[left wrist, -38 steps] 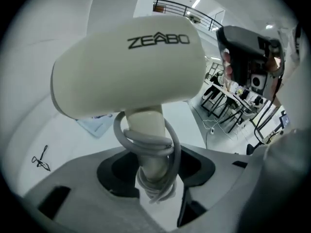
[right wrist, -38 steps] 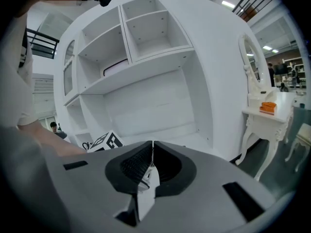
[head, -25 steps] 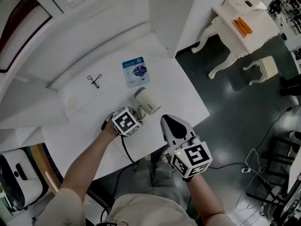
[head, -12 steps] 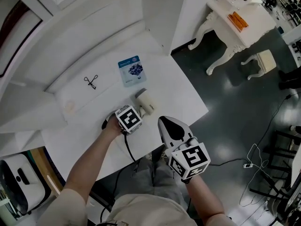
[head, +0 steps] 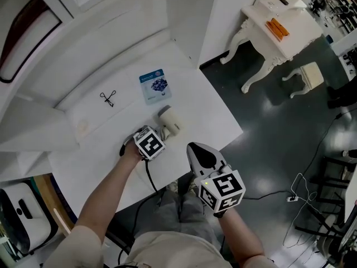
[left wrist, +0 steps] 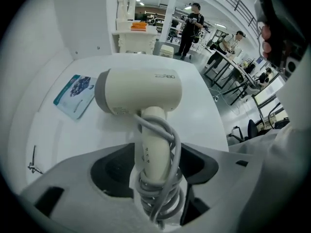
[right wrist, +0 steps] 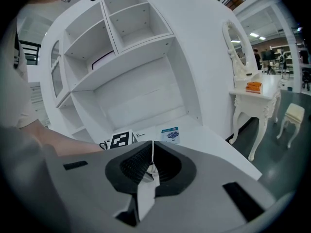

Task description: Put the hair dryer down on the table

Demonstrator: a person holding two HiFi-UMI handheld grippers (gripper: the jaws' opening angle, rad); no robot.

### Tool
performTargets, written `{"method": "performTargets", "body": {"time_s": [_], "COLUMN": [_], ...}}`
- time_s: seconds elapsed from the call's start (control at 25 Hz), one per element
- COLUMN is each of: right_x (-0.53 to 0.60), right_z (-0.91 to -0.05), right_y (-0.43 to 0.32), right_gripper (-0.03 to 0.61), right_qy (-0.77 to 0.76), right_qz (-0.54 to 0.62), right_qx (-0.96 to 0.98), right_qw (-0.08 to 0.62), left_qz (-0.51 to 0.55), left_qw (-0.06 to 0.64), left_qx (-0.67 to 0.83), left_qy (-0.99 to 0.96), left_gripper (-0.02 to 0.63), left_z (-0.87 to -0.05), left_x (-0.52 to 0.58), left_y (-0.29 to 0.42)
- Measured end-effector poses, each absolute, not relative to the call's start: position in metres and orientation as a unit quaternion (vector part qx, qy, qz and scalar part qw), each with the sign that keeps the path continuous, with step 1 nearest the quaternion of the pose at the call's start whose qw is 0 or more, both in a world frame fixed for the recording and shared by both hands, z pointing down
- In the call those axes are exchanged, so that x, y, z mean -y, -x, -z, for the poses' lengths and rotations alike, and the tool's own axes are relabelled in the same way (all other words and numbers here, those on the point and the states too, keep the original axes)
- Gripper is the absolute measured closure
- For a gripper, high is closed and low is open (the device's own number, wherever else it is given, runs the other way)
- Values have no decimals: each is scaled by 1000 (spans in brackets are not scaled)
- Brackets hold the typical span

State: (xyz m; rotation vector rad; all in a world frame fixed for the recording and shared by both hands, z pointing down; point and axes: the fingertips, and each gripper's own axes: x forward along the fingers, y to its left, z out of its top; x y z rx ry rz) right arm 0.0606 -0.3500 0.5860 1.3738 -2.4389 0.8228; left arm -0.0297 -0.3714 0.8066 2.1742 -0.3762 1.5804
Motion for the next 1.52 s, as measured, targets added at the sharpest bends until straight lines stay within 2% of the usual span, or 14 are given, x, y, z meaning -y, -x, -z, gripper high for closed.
{"method": "performTargets", "body": {"time_s": [0.32, 0.6, 0.84, 1.2, 1.4, 1.52], "right_x": [332, 317, 299, 265, 245, 231], "right_z": [-564, -508, -439, -337, -295, -277], "right_y": [-68, -85, -100, -95, -89, -85], "right_gripper": [557, 557, 557, 557, 557, 557], "right_qy": [-472, -493, -509, -499, -491, -487], "right_qz": [-277, -227, -163, -65, -13, 20], "right_qx": [831, 836, 843, 864, 871, 873], "right_qw": [100, 81, 63, 22, 9, 8], "left_qz": [-531, -412, -319, -144, -67, -34], "left_qw": [173, 170, 116, -3, -54, -57], "left_qx": [199, 293, 347, 416, 425, 412], "left_qy": [-805, -846, -874, -898, -901, -909], "left_gripper": [322, 324, 331, 464, 534, 561], "left_z": [-754, -633, -521, -350, -290, -270], "left_x": [378, 372, 349, 297, 267, 244], "left_y": [34, 26, 25, 29, 29, 23]}}
